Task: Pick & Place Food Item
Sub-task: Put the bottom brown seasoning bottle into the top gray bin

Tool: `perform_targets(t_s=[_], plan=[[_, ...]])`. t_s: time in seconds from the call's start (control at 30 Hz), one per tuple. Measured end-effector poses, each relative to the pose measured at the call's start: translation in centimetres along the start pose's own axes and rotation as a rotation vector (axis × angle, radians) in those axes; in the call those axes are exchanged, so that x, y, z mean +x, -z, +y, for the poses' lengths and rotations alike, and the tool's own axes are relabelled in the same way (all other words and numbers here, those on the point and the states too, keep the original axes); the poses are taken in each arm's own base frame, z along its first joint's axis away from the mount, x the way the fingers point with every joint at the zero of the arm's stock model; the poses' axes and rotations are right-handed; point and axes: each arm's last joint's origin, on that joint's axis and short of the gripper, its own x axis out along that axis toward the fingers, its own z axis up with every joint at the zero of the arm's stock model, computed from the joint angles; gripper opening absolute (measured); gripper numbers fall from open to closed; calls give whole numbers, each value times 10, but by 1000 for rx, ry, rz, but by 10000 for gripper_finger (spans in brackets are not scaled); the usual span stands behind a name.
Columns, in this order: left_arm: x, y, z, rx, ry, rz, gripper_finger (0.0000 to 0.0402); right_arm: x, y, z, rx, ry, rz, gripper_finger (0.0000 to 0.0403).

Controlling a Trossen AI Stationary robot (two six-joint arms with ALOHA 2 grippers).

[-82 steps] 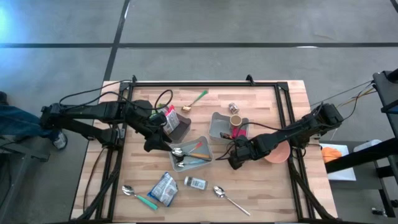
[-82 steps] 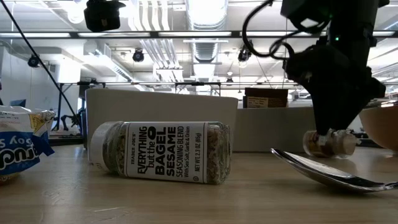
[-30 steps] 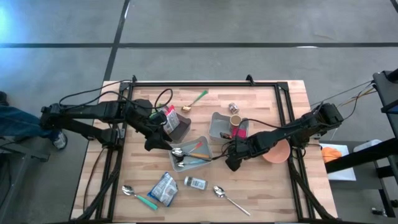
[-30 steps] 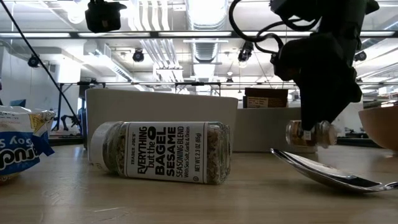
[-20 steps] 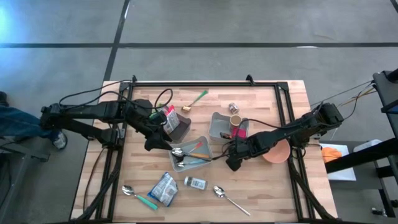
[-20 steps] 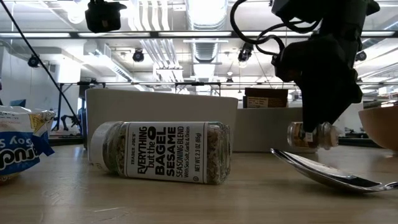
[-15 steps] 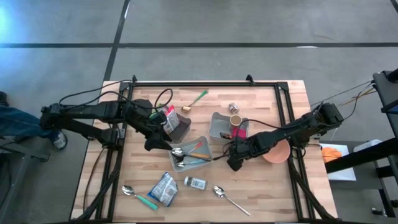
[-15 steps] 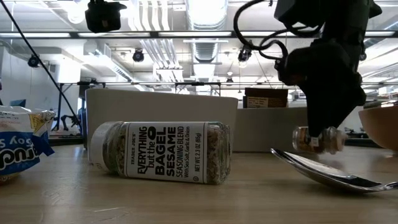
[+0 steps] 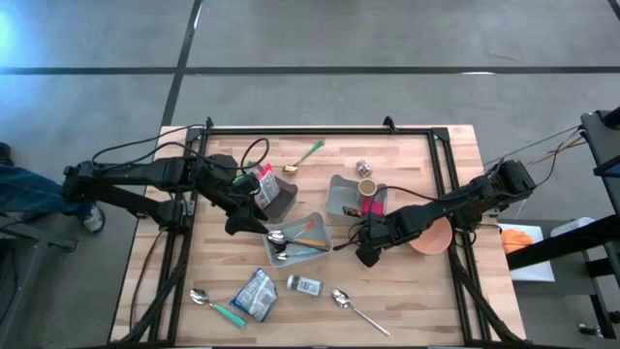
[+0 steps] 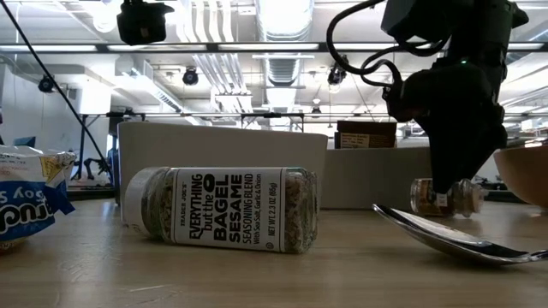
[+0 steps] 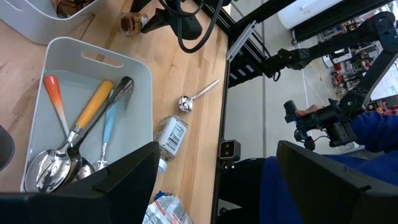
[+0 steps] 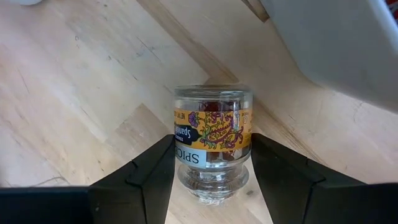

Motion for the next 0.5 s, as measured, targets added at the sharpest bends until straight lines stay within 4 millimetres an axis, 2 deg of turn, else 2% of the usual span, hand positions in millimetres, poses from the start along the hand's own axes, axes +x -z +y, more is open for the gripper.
perform_targets(t_s=[0.27,0.37,0.5], plan=[[0,0,0,-15,0,0,329,0,0,0,-8,-11,11,207],[0,0,0,-15,0,0,329,1,1,0,-6,-16,23,239],[0,0,0,-15,0,0,329,1,1,1,-3,-24,25,301]])
